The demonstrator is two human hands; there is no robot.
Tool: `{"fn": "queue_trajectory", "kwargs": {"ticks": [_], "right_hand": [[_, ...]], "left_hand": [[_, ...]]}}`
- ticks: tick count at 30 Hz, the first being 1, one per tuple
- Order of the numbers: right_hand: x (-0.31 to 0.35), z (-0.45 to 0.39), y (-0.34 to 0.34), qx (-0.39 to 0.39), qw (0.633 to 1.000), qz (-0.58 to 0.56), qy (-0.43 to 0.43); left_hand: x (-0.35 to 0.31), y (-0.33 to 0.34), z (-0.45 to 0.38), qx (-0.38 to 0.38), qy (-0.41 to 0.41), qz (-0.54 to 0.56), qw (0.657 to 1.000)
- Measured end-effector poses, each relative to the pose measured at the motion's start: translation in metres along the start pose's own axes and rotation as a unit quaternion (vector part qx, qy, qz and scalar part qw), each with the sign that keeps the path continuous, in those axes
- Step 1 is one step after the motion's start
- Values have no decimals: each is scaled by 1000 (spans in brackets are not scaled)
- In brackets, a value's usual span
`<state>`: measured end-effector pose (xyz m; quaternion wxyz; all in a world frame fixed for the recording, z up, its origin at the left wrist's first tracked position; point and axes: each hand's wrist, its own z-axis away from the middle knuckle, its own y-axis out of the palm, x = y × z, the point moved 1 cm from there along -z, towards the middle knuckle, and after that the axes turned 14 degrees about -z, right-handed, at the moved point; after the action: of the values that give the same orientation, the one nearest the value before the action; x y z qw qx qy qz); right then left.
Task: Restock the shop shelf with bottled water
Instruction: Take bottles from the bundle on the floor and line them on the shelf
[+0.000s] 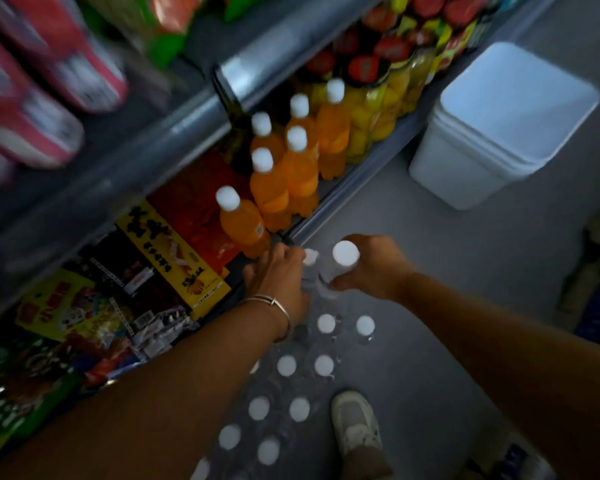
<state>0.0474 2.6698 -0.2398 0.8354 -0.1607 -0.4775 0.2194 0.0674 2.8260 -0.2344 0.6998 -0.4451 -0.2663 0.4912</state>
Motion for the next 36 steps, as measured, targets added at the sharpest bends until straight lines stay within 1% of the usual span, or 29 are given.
{"fn": "queue_trajectory", "kwargs": {"ticks": [6, 9, 13, 15, 18, 20, 22, 26, 28, 32, 36], "right_hand": [[132, 88, -90, -6, 998, 8, -61], [207, 138, -138, -9, 995, 15, -99], [308, 206, -200, -29, 987, 43, -151], [358, 246, -230, -35, 981, 62, -179], [430, 306, -271, -54, 975, 8, -217], [475, 343, -296, -72, 968, -7, -242], [520, 376, -315, -88, 958, -13, -274], [606, 435, -347, -114, 927, -22, -356], [646, 461, -359, -120, 911, -34, -392], [718, 501, -380, -109, 887, -36, -447], [781, 527, -389, -89, 860, -47, -501]], "left_hand": [[-6, -135, 59, -29, 6, 1, 1000], [-7, -214, 97, -39, 31, 27, 998], [-7, -320, 155, -25, 49, 49, 997], [-9, -373, 187, -42, 72, 47, 995], [-14, -459, 246, -56, 97, 24, 993], [-15, -514, 285, -65, 112, 30, 991], [-13, -563, 322, -84, 118, 60, 988], [2, -650, 388, -176, 106, 90, 975], [10, -689, 421, -204, 110, 109, 967], [29, -752, 481, -252, 92, 141, 953], [47, -798, 526, -275, 72, 169, 944]]}}
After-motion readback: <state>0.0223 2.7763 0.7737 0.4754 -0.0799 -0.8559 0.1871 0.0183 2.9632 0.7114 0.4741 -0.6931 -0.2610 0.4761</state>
